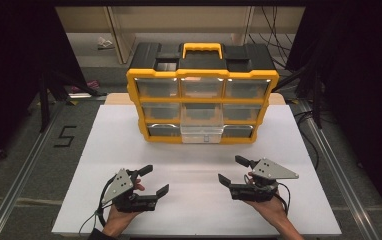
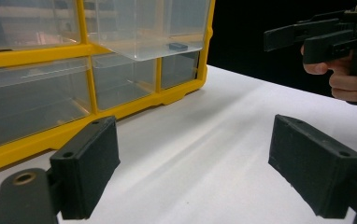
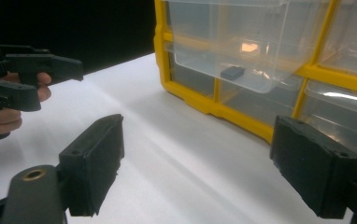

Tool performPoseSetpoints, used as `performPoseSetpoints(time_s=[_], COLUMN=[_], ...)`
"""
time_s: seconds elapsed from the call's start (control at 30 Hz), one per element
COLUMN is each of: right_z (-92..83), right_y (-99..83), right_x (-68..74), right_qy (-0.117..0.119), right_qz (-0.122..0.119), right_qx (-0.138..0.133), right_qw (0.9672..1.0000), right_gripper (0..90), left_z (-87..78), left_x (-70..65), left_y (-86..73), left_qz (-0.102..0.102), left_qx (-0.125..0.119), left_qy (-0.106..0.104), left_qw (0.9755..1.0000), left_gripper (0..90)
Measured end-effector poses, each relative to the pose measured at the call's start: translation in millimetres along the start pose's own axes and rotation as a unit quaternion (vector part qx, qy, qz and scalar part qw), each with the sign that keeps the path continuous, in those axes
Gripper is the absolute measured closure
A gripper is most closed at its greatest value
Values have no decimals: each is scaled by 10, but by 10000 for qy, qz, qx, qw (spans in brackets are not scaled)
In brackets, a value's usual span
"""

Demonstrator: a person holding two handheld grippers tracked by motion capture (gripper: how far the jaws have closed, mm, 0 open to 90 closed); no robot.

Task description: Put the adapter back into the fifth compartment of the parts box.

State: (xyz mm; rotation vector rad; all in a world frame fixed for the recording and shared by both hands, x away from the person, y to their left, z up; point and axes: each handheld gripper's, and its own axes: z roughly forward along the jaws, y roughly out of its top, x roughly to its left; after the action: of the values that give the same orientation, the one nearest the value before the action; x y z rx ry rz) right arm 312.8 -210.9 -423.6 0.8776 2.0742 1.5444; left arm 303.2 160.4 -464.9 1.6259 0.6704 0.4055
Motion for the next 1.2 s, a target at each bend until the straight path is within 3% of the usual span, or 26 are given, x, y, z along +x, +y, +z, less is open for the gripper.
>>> performPoseSetpoints(time_s=[1.2], right_z=[-163], right_y=[-200], right_x=[-23], right_qy=[-117], right_qz=[135], right_qx=[4], right_qw=[9998], right_gripper=[172], left_z=[17], left_x=[-8], left_y=[-4], left_qz=[-7], left_qx=[95], left_qy=[-82], left_qw=[9999], left_gripper=[154])
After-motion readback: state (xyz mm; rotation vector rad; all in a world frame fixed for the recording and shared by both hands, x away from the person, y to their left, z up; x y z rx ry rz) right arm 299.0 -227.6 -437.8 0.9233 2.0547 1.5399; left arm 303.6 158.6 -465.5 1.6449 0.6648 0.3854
